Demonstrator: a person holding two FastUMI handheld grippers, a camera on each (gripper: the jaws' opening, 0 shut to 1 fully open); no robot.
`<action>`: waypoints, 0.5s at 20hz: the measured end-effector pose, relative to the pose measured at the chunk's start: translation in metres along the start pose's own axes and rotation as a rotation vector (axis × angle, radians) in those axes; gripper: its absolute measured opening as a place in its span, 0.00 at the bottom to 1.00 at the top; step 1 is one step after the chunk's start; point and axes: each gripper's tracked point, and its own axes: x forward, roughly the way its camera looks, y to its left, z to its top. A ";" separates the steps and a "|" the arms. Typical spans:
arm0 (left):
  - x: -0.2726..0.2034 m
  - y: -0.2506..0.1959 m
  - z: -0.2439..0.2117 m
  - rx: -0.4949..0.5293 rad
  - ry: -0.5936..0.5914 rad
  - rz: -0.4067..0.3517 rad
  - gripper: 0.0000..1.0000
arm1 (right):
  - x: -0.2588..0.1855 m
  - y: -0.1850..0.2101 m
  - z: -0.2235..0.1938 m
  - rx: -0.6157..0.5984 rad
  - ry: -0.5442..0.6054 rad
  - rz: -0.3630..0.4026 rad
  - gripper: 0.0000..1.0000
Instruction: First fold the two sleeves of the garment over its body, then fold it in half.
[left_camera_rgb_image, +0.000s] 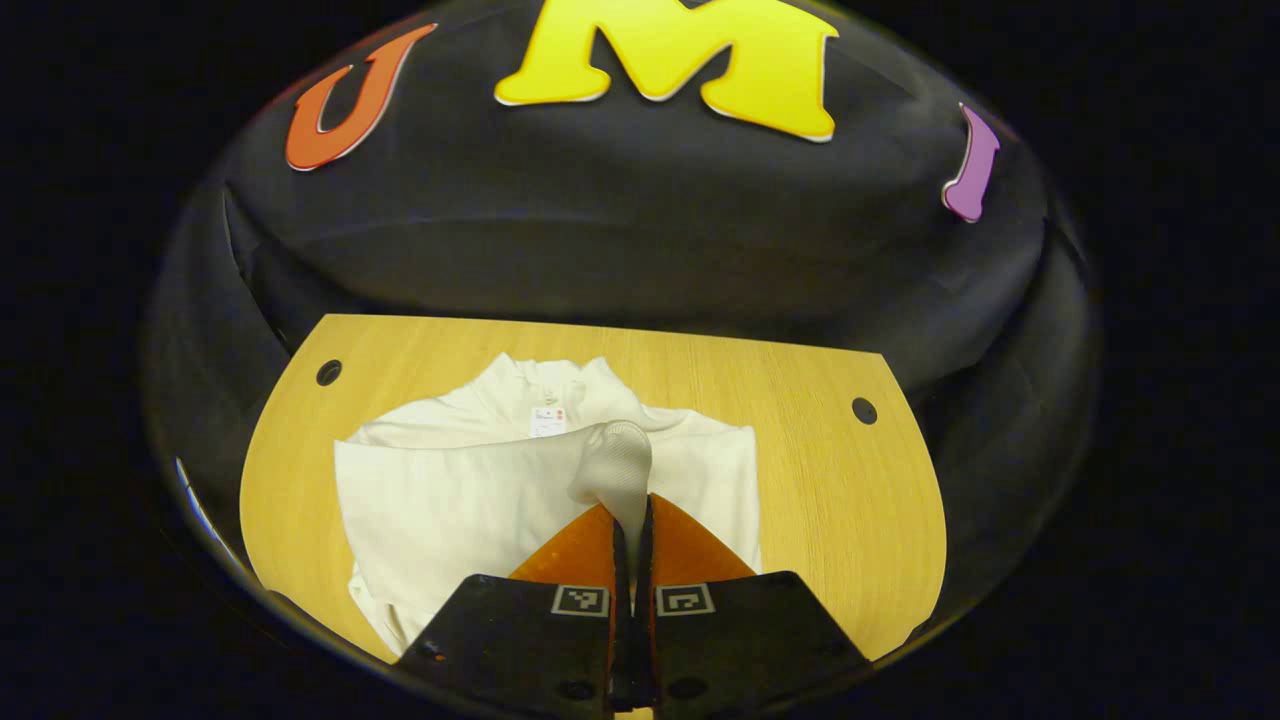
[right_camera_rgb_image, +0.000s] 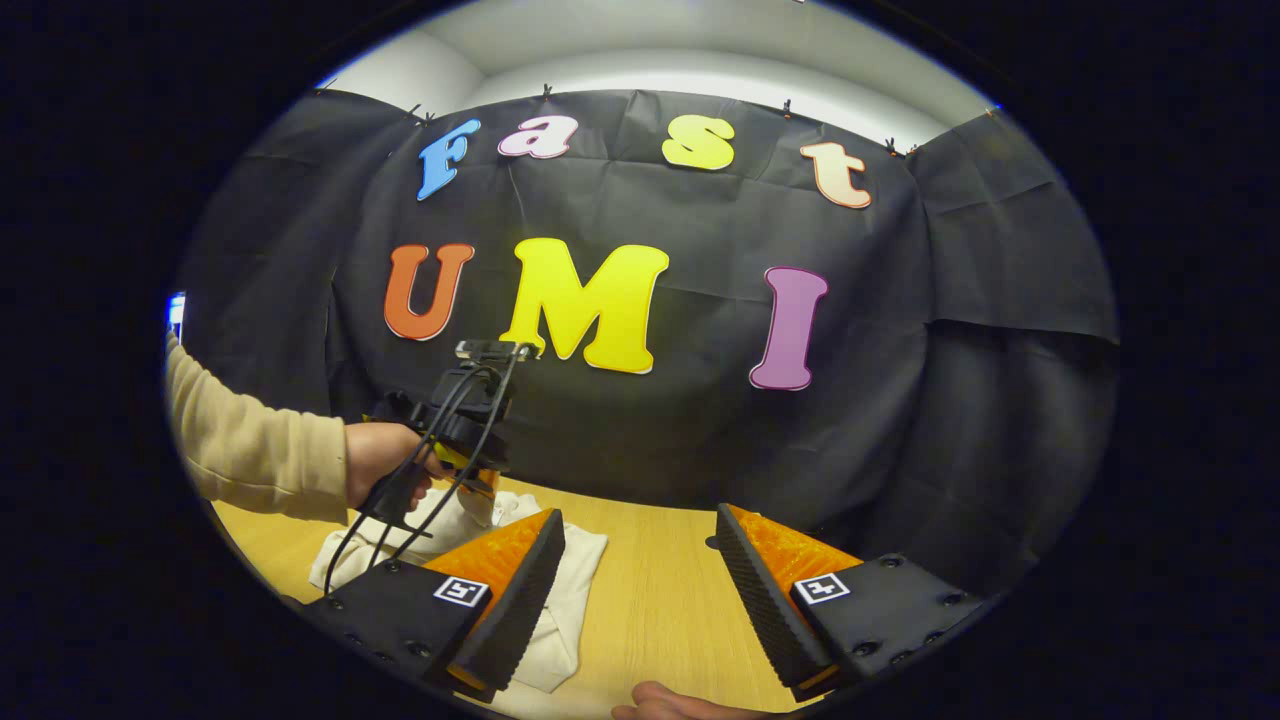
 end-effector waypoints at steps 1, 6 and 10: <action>0.010 -0.012 -0.004 0.007 0.037 0.000 0.03 | -0.002 -0.004 -0.002 -0.009 0.000 -0.003 0.94; 0.049 -0.038 -0.002 0.048 0.146 0.038 0.03 | -0.012 -0.027 -0.030 -0.019 0.055 -0.029 0.94; 0.058 -0.050 0.008 0.062 0.210 0.009 0.05 | -0.016 -0.043 -0.045 -0.004 0.095 -0.067 0.94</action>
